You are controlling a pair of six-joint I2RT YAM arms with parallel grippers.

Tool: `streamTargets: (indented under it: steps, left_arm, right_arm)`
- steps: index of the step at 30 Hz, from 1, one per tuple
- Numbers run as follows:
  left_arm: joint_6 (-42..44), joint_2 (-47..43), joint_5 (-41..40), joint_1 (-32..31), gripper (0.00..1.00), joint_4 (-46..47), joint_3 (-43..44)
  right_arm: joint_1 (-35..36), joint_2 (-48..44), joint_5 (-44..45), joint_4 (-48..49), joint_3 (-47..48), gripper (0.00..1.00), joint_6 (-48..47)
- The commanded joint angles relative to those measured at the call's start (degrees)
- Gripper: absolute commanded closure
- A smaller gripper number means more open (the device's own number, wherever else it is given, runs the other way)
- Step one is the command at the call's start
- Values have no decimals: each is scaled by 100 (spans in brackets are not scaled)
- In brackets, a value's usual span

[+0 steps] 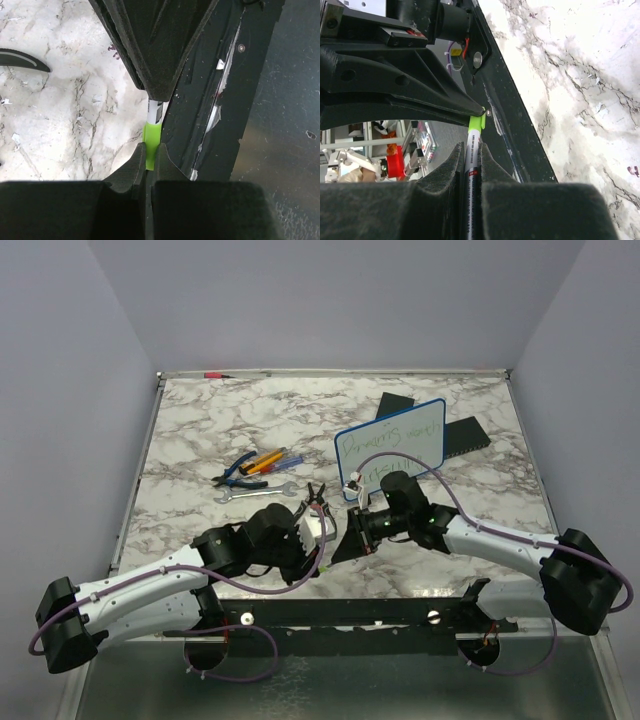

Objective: Write a sentence on the whiteboard
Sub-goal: Close the whiteboard marker at the center of the board.

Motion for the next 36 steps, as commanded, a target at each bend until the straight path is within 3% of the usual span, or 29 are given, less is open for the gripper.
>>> streamTargets:
  steps: [1,21,27,29,31,34,36]
  left_arm:
    - [2,-112,-680,221,100,2535,236]
    - [-197,31,-466,498,100,2854,233]
    - [-167,5,-431,517,100,2814,209]
    - [-25,20,-467,517,100,2594,271]
    - [87,71,-669,517,100,2226,357]
    - [164,61,-896,517,90,1825,390]
    - [176,-5,-1086,514,76,1679,381]
  right_arm:
    - [568,113,-777,498,90,99,349]
    - [757,175,-690,568,116,99,359]
    - [771,-13,-275,288,213,99,219]
    - [763,-225,242,-354,407,99,-6]
    - [755,-501,1664,-1678,784,99,-248]
    - [629,-989,3262,-3312,1189,99,-335]
    - [471,-1318,3930,-3877,1314,99,-254]
